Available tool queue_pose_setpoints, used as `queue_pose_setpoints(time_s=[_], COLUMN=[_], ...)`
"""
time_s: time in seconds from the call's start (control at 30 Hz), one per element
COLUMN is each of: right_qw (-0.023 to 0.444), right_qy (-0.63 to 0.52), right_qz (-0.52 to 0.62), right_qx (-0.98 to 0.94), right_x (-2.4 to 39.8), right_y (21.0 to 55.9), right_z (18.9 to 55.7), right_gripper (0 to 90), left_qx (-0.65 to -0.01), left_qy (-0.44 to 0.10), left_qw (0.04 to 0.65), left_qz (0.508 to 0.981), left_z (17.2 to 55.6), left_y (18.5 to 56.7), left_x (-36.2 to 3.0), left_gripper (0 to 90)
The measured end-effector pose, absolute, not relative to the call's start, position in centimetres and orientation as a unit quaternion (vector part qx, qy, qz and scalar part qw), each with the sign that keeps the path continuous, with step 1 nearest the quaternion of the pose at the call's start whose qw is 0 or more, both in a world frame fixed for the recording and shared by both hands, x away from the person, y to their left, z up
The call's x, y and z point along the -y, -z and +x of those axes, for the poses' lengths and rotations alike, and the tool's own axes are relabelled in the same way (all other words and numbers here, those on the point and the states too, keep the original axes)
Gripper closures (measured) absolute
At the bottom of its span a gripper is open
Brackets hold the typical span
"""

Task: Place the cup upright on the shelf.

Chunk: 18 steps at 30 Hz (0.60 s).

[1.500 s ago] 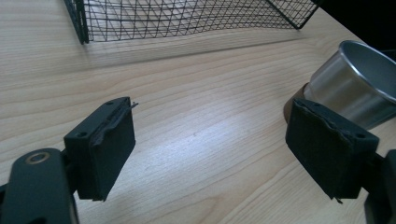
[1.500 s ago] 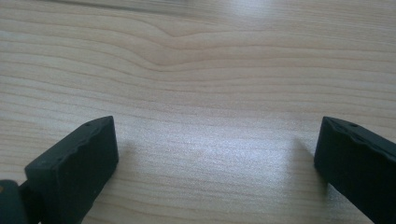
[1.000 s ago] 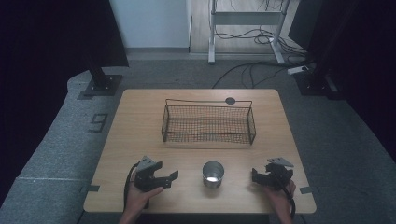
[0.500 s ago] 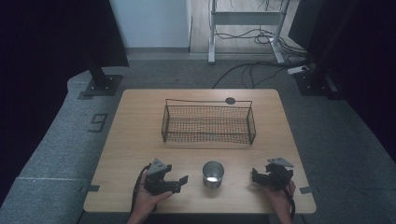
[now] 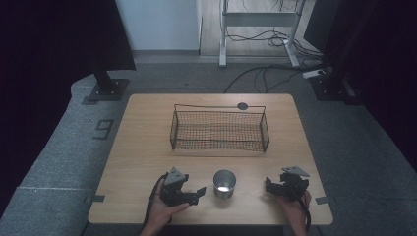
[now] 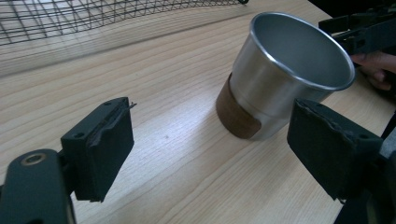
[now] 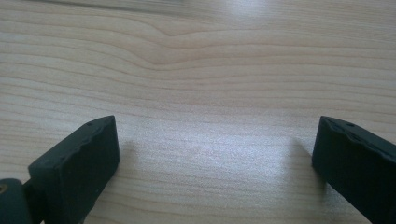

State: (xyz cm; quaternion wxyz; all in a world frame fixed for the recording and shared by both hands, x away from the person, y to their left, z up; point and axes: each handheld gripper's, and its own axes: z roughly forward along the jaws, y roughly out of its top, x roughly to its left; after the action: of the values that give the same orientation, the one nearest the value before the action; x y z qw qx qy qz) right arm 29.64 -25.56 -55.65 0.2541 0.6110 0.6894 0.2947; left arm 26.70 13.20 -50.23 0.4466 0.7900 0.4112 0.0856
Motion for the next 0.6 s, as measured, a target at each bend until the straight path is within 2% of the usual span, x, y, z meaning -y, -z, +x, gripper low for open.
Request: queue_pose_setpoints(time_s=[0.6], right_qw=[0.255], right_qy=[-0.295], right_qz=[0.612], right_qx=[-0.688], right_x=[25.5], right_y=[55.6], right_z=[29.6], right_gripper=[1.3], left_qx=[-0.401], left_qy=[-0.081], left_qw=[0.440], left_qz=[0.799], left_z=[27.0], left_y=[49.9], left_x=[-10.9], left_gripper=[11.1])
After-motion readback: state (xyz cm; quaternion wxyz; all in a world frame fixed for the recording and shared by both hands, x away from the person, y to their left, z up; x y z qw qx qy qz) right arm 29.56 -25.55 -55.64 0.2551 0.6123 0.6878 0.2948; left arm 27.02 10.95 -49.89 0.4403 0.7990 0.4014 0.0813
